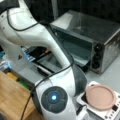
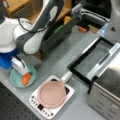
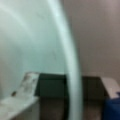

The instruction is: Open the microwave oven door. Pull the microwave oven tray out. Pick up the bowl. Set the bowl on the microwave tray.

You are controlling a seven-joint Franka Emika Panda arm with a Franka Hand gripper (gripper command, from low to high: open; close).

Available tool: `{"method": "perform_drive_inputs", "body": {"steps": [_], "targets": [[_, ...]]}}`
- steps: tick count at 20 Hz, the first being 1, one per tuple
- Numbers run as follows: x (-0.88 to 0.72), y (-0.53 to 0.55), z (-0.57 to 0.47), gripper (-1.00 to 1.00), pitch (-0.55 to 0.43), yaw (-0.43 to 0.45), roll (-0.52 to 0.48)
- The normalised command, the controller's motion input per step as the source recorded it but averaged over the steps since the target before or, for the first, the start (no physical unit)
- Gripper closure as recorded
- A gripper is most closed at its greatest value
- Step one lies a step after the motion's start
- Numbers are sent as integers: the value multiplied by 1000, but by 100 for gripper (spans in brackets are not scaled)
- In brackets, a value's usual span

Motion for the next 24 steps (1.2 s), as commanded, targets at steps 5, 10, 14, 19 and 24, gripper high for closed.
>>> {"method": "perform_drive_inputs", "body": {"steps": [5,10,14,19,24], "targets": [[-97,-43,96,100,-8,-127,206],[-112,104,163,100,27,-99,211],[-217,382,346,100,46,-52,233],[-196,320,161,100,-39,-75,158],[-367,207,40,100,-21,-168,64]]}}
